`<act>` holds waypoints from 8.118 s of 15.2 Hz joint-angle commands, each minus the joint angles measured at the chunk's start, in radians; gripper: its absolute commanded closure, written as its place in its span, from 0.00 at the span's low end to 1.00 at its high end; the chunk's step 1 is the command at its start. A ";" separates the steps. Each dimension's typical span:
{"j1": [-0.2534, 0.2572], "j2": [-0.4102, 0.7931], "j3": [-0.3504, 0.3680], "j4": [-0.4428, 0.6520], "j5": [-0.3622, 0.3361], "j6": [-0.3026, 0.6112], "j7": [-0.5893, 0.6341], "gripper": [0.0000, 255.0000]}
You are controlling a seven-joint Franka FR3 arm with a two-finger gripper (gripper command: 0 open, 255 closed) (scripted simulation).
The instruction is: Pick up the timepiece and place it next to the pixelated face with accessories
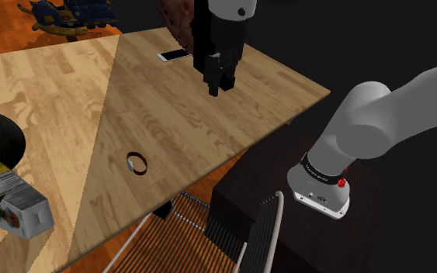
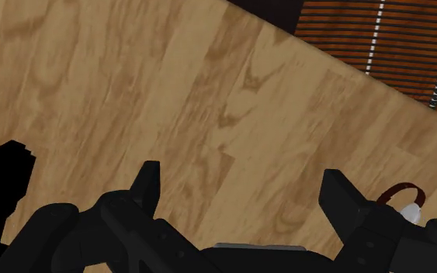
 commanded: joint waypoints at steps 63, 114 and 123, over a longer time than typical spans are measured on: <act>-0.089 0.688 0.367 0.118 0.241 0.734 0.065 0.00; -0.117 0.412 0.298 0.397 0.277 0.208 0.130 1.00; -0.124 0.401 0.282 0.507 0.260 0.093 0.162 1.00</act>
